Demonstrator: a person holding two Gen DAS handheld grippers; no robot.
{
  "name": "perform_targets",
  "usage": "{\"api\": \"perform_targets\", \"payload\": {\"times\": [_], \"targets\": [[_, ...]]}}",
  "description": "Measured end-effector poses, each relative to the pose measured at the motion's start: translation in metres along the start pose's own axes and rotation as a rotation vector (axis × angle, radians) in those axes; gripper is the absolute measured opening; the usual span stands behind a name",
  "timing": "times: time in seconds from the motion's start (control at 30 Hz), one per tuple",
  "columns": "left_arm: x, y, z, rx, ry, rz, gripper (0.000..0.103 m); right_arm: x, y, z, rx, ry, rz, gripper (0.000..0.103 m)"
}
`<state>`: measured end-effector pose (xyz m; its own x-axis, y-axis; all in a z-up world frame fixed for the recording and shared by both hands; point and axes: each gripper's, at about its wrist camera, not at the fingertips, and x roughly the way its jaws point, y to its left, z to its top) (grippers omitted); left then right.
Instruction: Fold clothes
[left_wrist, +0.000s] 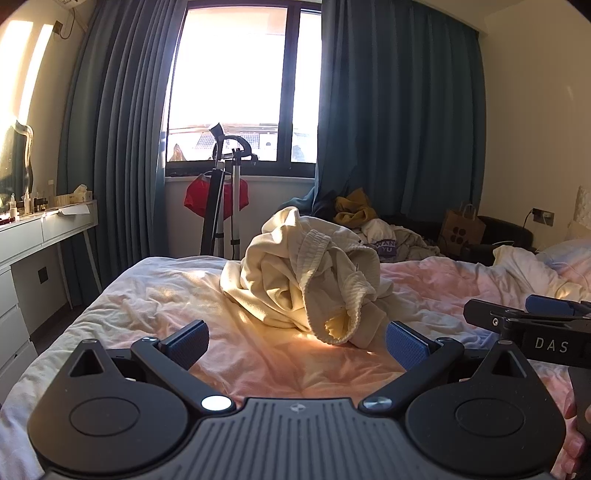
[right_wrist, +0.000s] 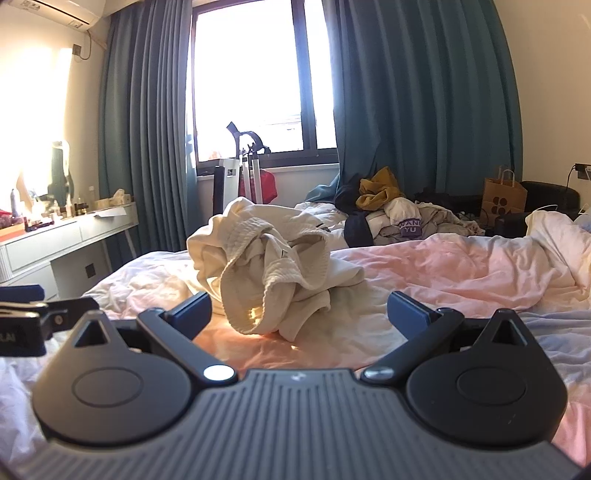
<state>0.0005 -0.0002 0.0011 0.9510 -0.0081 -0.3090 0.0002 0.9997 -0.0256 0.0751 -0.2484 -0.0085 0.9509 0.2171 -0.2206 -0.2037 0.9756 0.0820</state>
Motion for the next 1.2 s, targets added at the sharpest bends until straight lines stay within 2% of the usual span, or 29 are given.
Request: {"api": "perform_targets", "payload": {"times": [0.63, 1.2], "targets": [[0.004, -0.007, -0.003, 0.017, 0.016, 0.015, 0.103, 0.002, -0.004, -0.002, 0.034, 0.008, -0.016, 0.103], [0.007, -0.007, -0.004, 0.004, 0.033, -0.004, 0.103, 0.001, -0.006, -0.001, 0.048, 0.003, -0.021, 0.103]]}}
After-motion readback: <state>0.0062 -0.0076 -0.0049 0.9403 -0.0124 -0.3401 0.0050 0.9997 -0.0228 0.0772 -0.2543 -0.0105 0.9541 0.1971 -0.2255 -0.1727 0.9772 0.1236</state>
